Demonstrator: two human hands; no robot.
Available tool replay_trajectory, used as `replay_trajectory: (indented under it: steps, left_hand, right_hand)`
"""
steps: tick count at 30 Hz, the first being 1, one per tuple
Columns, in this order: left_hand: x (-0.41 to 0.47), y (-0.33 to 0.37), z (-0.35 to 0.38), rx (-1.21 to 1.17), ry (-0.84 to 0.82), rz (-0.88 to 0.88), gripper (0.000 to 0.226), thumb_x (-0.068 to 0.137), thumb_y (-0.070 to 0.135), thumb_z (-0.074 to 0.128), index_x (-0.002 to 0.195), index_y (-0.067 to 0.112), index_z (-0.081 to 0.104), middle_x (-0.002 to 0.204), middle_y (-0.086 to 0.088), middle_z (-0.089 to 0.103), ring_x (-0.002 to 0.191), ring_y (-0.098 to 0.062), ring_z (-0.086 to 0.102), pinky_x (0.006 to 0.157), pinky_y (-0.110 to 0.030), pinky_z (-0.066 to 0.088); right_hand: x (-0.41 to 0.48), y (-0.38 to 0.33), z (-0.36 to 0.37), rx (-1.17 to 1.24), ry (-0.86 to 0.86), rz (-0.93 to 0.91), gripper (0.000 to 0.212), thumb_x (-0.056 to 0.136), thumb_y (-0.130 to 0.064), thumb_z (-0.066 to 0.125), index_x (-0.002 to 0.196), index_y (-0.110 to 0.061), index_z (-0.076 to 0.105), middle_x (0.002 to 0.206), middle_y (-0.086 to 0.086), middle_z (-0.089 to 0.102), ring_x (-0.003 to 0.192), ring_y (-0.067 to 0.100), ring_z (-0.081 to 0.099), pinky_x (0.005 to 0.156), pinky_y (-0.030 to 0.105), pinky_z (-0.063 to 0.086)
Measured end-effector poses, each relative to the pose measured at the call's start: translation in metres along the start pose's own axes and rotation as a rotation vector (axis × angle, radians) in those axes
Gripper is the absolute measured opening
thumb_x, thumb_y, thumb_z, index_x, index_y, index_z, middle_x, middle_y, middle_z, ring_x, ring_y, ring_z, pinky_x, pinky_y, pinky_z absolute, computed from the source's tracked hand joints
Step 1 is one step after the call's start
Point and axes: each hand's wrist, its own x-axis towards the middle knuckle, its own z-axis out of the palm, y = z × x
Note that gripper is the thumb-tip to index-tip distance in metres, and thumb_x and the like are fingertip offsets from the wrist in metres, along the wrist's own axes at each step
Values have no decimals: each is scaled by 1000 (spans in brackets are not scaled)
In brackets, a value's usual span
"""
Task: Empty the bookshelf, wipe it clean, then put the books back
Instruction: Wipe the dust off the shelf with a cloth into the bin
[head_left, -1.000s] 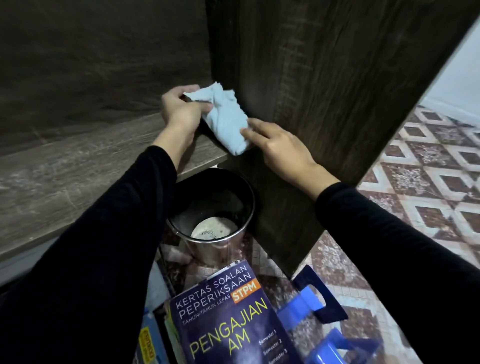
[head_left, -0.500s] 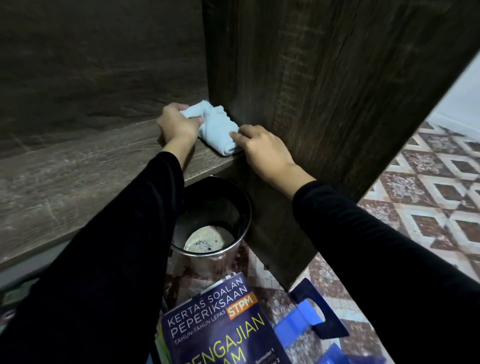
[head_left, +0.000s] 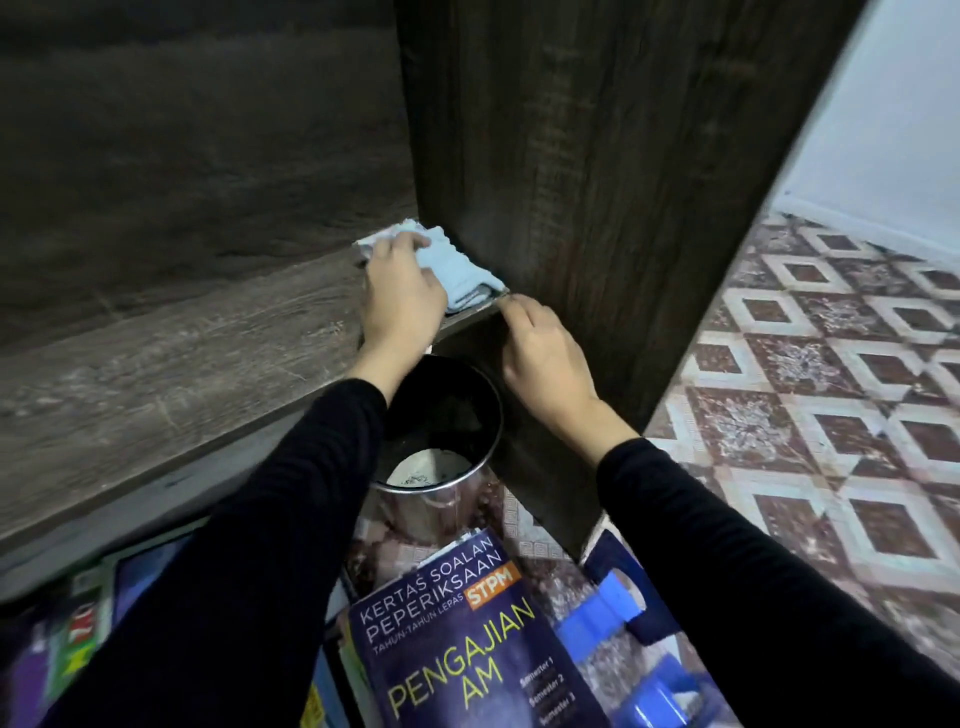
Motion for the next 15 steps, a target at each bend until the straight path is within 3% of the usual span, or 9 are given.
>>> replay_trajectory:
  steps: [3,9,15]
  left_hand:
    - [-38,14,2,-16,-75,39,31,88,2,46,114,11,61,121,-10,54,107,-25,54,90,-27,38]
    - [-112,44,1,-30,-210,92,25,86,7,52,106,12,63,111,-9,60,101,-27,59,90,-35,46]
    - [-189,76,5,41,-395,187,22,89,15,55,110,16,63,114,-6,59,105,-25,58,89,-34,46]
  right_hand:
    - [-21,-1,-15,-2,33,-9,42,69,8,53,110,4,61,110,20,62,96,39,61,78,43,54]
    - [-84,4,-58,2,87,-18,42,76,-11,33,103,2,63,101,17,64,91,35,63,74,38,55]
    - [-168,20,-99,-28,184,102,30,74,4,57,103,1,63,100,15,64,88,32,63,71,30,47]
